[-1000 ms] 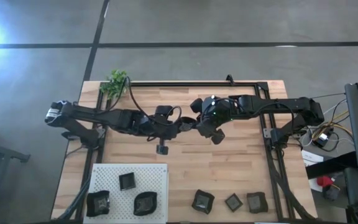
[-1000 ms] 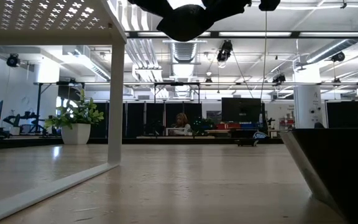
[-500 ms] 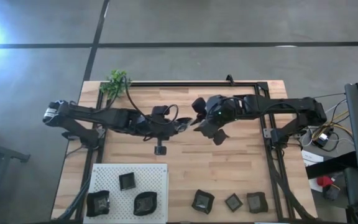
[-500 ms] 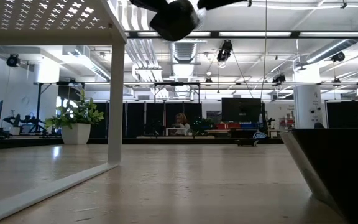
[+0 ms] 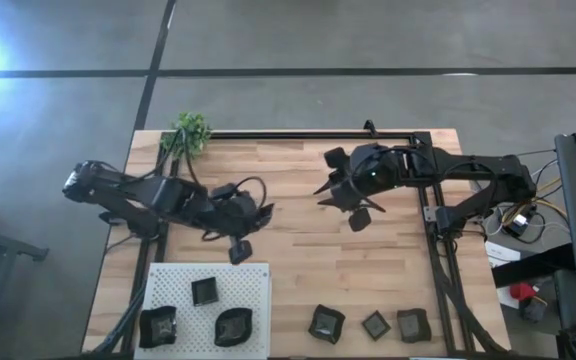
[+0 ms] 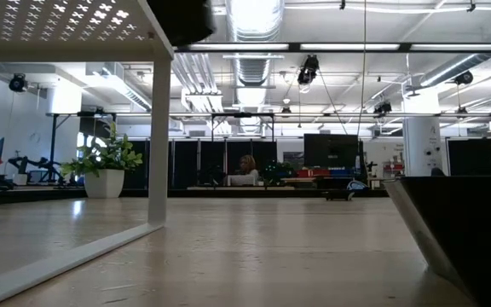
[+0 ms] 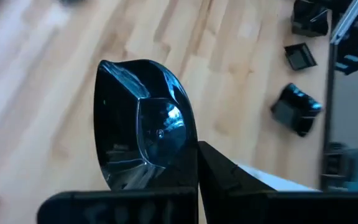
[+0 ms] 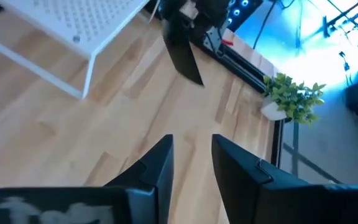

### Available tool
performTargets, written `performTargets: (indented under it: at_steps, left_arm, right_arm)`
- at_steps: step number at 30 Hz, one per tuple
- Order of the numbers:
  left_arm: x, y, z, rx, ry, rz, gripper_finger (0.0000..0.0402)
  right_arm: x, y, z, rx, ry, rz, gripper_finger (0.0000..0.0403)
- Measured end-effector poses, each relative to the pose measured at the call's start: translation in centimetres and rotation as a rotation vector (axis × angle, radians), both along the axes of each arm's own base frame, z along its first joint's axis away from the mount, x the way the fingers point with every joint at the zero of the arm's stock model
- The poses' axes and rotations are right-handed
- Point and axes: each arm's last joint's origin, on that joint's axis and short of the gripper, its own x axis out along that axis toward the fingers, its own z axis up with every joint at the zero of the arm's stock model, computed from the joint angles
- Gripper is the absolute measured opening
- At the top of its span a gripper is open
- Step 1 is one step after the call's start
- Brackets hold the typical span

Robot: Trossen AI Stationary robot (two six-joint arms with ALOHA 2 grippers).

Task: Pick & Place Mini shaped plates
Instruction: Stack the leaf shaped plate on top of the leaf shaped plate on the shelf

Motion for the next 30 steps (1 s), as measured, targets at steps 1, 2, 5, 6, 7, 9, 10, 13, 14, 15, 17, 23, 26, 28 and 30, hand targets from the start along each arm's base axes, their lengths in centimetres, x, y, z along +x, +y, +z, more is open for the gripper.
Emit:
performTargets:
  at_steps: [1, 2, 5, 6, 7, 9, 10, 13, 14, 15, 17, 23, 26, 28, 30]
  left_arm:
    - [-0.4, -0.3, 0.4, -0.030, 0.012, 0.022, 0.0000]
    - [-0.7, -0.7, 0.8, -0.060, 0.017, 0.042, 0.0000]
    - [-1.6, -2.0, 1.8, -0.163, 0.005, 0.095, 0.0000]
    - [-1.8, -2.5, 2.0, -0.193, 0.003, 0.106, 0.0000]
    - [-2.1, -3.0, 2.1, -0.221, 0.005, 0.115, 0.0000]
    - [-2.3, -4.2, 1.9, -0.268, 0.019, 0.131, 0.0000]
    - [-2.5, -4.7, 1.8, -0.281, 0.026, 0.128, 0.0000]
    - [-3.1, -6.6, 1.5, -0.270, 0.042, 0.054, 0.0000]
    - [-3.3, -7.2, 1.5, -0.253, 0.042, 0.022, 0.0000]
    - [-3.6, -7.9, 1.5, -0.239, 0.037, -0.009, 0.0000]
    - [-4.1, -9.0, 1.5, -0.212, 0.025, -0.040, 0.0000]
    - [-3.9, -11.9, 0.3, -0.171, 0.031, -0.092, 0.0000]
    - [-3.7, -13.1, -0.6, -0.158, 0.067, -0.132, 0.0000]
    - [-3.7, -14.0, -0.8, -0.147, 0.082, -0.173, 0.0000]
    - [-4.0, -14.7, -0.7, -0.141, 0.084, -0.209, 0.0000]
  right_arm:
    - [-0.2, 0.0, 0.2, 0.011, -0.006, -0.008, 0.0101]
    - [-0.4, 0.0, 0.3, 0.021, -0.010, -0.015, 0.0099]
    - [-0.9, 0.0, 0.8, 0.041, -0.025, -0.029, 0.0094]
    - [-1.0, 0.0, 0.9, 0.041, -0.031, -0.029, 0.0092]
    - [-1.2, 0.0, 1.1, 0.042, -0.037, -0.029, 0.0091]
    - [-1.6, 0.0, 1.5, 0.048, -0.053, -0.033, 0.0088]
    - [-1.8, 0.0, 1.6, 0.053, -0.060, -0.036, 0.0086]
    - [-2.3, 0.0, 2.1, 0.072, -0.084, -0.047, 0.0080]
    - [-2.5, 0.0, 2.4, 0.081, -0.097, -0.052, 0.0078]
    - [-2.8, -0.1, 2.6, 0.088, -0.107, -0.057, 0.0076]
    - [-3.1, -0.1, 3.0, 0.102, -0.133, -0.063, 0.0073]
    - [-3.8, -0.1, 3.5, 0.119, -0.155, -0.075, 0.0068]
    - [-3.8, -0.3, 3.6, 0.150, -0.161, -0.104, 0.0068]
    - [-3.8, -0.6, 3.6, 0.177, -0.163, -0.133, 0.0068]
    - [-3.9, -0.8, 3.7, 0.201, -0.166, -0.157, 0.0068]
